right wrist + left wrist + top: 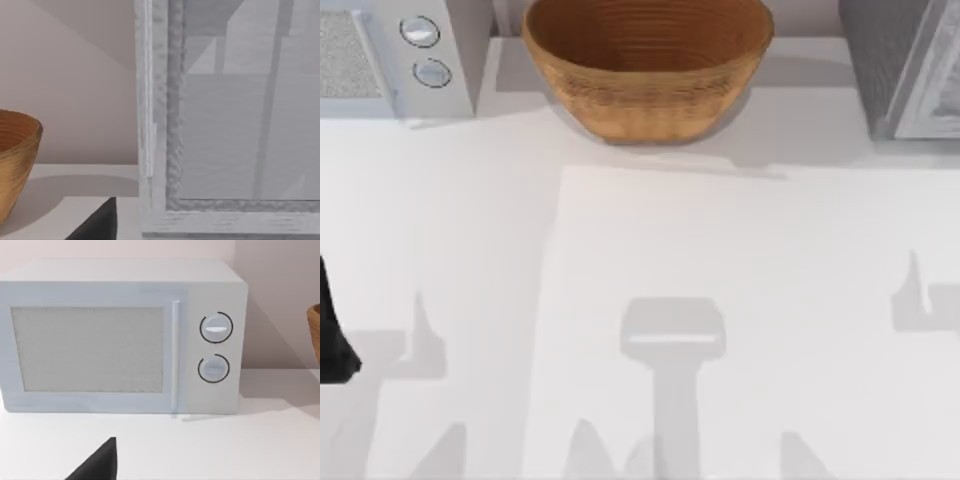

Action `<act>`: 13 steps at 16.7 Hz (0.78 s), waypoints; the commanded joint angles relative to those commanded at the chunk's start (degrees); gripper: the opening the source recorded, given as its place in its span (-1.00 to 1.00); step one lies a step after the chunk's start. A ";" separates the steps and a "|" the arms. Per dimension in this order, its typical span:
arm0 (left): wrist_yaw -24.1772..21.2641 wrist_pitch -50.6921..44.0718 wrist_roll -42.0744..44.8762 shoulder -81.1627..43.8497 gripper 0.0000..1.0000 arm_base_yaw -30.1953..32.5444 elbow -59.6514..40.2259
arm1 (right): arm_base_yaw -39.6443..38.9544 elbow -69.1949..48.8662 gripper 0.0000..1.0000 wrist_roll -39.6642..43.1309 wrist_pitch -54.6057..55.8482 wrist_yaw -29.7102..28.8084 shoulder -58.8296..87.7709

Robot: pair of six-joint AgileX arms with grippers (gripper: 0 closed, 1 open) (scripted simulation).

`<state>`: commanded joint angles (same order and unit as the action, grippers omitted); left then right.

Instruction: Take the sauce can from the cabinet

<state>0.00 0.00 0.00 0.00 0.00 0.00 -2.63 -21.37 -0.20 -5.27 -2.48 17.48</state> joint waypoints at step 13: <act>0.00 0.00 0.00 0.00 1.00 0.00 0.00 | -6.66 -66.62 1.00 -0.67 -15.97 -7.56 49.89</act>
<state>0.00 0.00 0.00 0.00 0.00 0.00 -9.29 -87.99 -0.86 -21.25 -10.04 67.37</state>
